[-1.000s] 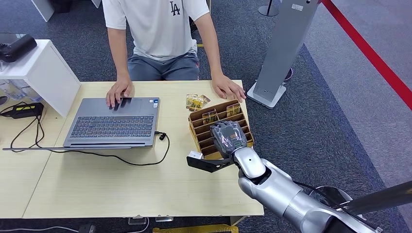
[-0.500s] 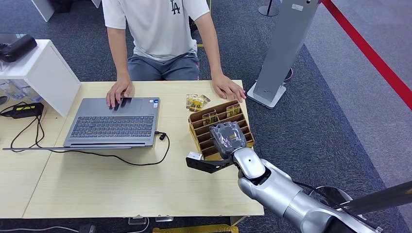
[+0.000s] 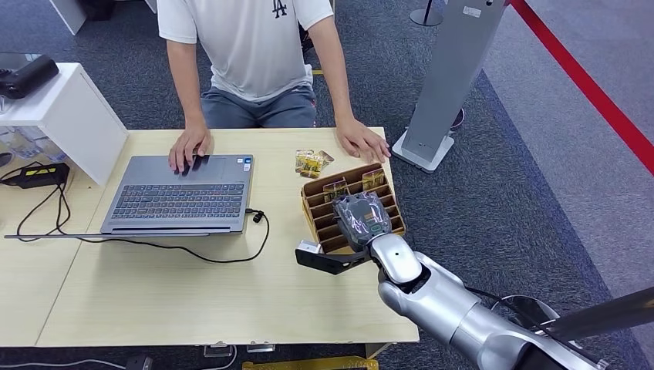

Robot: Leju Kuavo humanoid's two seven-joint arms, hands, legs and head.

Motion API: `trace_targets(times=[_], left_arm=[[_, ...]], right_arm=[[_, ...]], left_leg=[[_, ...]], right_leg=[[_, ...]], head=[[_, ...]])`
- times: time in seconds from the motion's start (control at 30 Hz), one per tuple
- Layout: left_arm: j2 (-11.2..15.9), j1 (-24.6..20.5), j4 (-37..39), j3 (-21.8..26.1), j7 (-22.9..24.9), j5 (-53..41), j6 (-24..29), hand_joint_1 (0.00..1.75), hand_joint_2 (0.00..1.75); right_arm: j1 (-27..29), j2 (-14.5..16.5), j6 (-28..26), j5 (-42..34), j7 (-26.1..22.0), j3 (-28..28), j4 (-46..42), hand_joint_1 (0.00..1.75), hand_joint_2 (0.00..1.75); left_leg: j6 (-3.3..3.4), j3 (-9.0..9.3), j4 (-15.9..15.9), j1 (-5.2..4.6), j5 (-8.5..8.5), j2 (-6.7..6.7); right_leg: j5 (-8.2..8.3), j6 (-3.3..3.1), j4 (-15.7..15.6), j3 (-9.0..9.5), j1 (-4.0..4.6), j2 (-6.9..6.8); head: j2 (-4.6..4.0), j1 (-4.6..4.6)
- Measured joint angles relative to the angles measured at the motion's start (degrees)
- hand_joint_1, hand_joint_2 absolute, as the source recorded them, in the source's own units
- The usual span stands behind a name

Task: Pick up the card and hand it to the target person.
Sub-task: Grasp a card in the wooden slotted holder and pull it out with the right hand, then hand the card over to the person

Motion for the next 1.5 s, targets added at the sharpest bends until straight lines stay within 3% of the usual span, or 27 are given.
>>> trace_targets(times=[0.2, 0.4, 0.67, 1.0, 1.4, 1.5], left_arm=[[0.0, 0.1, 0.0, 0.0, -0.3, 0.4, -0.1, 0.00, 0.00], [0.0, 0.6, 0.0, 0.0, -0.7, 1.0, -0.2, 0.00, 0.00], [0.0, 0.7, 0.0, 0.0, -0.8, 1.3, -0.1, 0.00, 0.00], [0.0, 0.3, 0.0, 0.0, -0.7, 0.7, 0.0, 0.00, 0.00], [-0.2, 0.2, 0.0, 0.0, -0.4, 0.7, -0.1, 0.00, 0.00], [-0.2, 0.2, 0.0, 0.0, -0.4, 0.7, -0.1, 0.00, 0.00]], right_arm=[[-0.6, -1.3, 0.6, 1.5, 2.5, -0.5, -4.6, 1.75, 1.75], [-1.5, -3.8, 0.7, 6.9, 4.3, -3.1, -16.6, 1.75, 1.75], [1.7, -5.2, -7.2, 12.6, 2.5, -6.0, -28.2, 1.75, 1.75], [6.3, -5.3, -21.3, 15.7, -0.9, -8.0, -28.0, 1.75, 1.75], [8.8, -4.6, -22.8, 17.6, -2.8, -11.3, -25.0, 1.75, 1.75], [9.2, -4.3, -22.8, 15.9, -4.0, -11.9, -24.3, 0.44, 1.75]], left_leg=[[0.00, 0.00, 0.0, 0.00, 0.00, 0.00], [0.00, 0.03, 0.0, 0.00, 0.00, 0.01], [0.00, 0.03, 0.0, 0.00, 0.00, 0.00], [0.00, 0.02, 0.0, 0.00, 0.00, 0.00], [0.00, 0.01, 0.0, 0.00, 0.00, 0.00], [0.00, 0.00, 0.0, 0.00, 0.00, 0.00]], right_leg=[[0.01, 0.00, 0.0, 0.00, 0.00, 0.01], [0.01, 0.00, 0.0, 0.00, 0.00, 0.01], [0.00, 0.00, 0.0, 0.00, 0.00, 0.01], [0.01, 0.00, 0.0, 0.02, 0.00, 0.01], [0.01, 0.00, 0.0, 0.01, 0.00, 0.01], [0.00, 0.00, 0.0, 0.01, 0.00, 0.00]], head=[[0.00, -0.02], [0.00, 0.02], [0.00, -0.02], [0.00, 0.02], [0.00, -0.01], [0.00, -0.01]])
